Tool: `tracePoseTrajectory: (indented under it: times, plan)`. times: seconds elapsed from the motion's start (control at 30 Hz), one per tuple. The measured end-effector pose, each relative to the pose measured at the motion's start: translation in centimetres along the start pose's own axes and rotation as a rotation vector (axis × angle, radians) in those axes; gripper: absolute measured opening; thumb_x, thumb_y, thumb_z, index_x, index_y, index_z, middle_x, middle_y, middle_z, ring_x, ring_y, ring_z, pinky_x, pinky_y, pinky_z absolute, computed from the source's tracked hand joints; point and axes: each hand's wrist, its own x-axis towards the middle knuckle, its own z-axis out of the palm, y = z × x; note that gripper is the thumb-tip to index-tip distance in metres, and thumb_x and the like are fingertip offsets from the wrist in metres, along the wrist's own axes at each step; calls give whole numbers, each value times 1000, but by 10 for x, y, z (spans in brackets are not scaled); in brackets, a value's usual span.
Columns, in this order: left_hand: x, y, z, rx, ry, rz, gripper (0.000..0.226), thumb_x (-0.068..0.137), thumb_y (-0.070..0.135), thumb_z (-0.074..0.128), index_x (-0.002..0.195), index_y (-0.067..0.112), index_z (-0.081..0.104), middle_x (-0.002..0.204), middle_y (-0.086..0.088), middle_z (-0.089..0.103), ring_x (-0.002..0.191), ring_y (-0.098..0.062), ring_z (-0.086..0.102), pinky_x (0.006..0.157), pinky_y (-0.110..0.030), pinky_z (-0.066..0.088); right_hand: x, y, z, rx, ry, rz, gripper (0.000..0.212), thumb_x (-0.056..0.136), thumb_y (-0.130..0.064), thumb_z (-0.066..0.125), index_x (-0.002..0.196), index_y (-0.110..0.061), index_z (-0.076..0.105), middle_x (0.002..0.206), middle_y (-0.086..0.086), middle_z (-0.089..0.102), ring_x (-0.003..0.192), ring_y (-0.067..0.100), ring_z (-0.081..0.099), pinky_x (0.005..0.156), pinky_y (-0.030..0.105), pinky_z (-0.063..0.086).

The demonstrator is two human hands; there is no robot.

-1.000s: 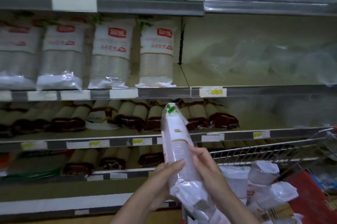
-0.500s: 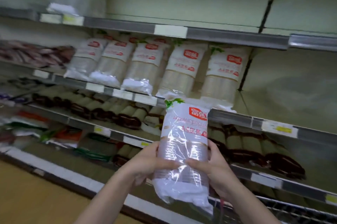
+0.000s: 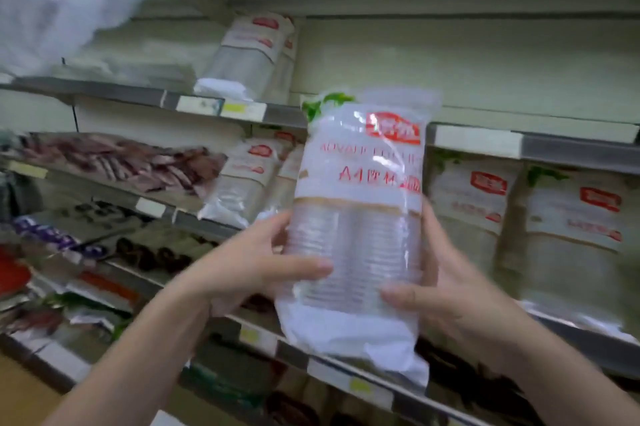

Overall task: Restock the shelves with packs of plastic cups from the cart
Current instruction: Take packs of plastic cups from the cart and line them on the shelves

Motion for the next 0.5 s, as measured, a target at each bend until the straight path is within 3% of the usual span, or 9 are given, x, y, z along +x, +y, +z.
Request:
tracePoseTrajectory:
  times: [0.1, 0.17, 0.2, 0.27, 0.3, 0.37, 0.43, 0.5]
  plan:
    - [36, 46, -62, 151, 14, 51, 48, 56, 49, 78, 99, 31, 70, 105, -1, 74, 92, -22, 72, 80, -46, 57, 65, -36, 9, -82, 33, -10, 84, 60, -31, 85, 129, -52, 41, 124, 3, 67, 107, 32, 66, 85, 62, 51]
    - [67, 74, -94, 163, 45, 84, 42, 55, 50, 78, 86, 22, 74, 89, -4, 74, 71, -22, 68, 63, -35, 55, 109, -55, 11, -148, 156, -20, 65, 72, -37, 72, 131, -28, 47, 109, 5, 73, 95, 31, 71, 83, 61, 52]
    - [85, 87, -107, 162, 69, 98, 43, 55, 48, 81, 84, 17, 73, 79, -5, 71, 61, -19, 64, 53, -30, 52, 130, -64, 14, -179, 232, -34, 51, 79, -33, 64, 125, -16, 51, 95, 1, 76, 82, 23, 73, 74, 48, 59]
    - [122, 108, -130, 170, 97, 90, 48, 62, 45, 76, 95, 12, 69, 80, -4, 72, 57, -15, 66, 44, -26, 54, 171, -78, 11, -278, 367, -63, 22, 92, -27, 52, 101, -8, 60, 65, -8, 74, 54, 3, 68, 49, 16, 53]
    - [139, 116, -140, 151, 94, 75, 52, 68, 44, 74, 105, 8, 66, 89, -6, 74, 64, -16, 69, 46, -28, 56, 190, -85, 8, -350, 408, -50, 25, 95, -29, 48, 91, -9, 63, 60, -9, 72, 49, 0, 65, 45, 12, 49]
    - [170, 129, -159, 97, 31, 28, 62, 67, 42, 76, 117, 9, 61, 108, -10, 71, 82, -22, 71, 56, -34, 59, 230, -98, -4, -403, 461, 14, 38, 95, -41, 47, 85, -10, 66, 72, -4, 75, 53, 5, 66, 48, 15, 51]
    - [192, 138, -172, 78, -39, -30, 60, 61, 39, 75, 114, 14, 62, 109, -7, 69, 88, -22, 69, 64, -37, 61, 262, -104, -15, -326, 454, 97, 40, 93, -47, 48, 89, -12, 67, 76, 1, 72, 54, 11, 66, 48, 21, 53]
    - [213, 141, -184, 89, -71, -68, 39, 71, 36, 70, 103, 15, 63, 99, -4, 69, 85, -20, 66, 71, -39, 61, 289, -105, -28, -262, 378, 197, 32, 91, -45, 52, 94, -17, 66, 78, 0, 70, 59, 13, 67, 53, 25, 55]
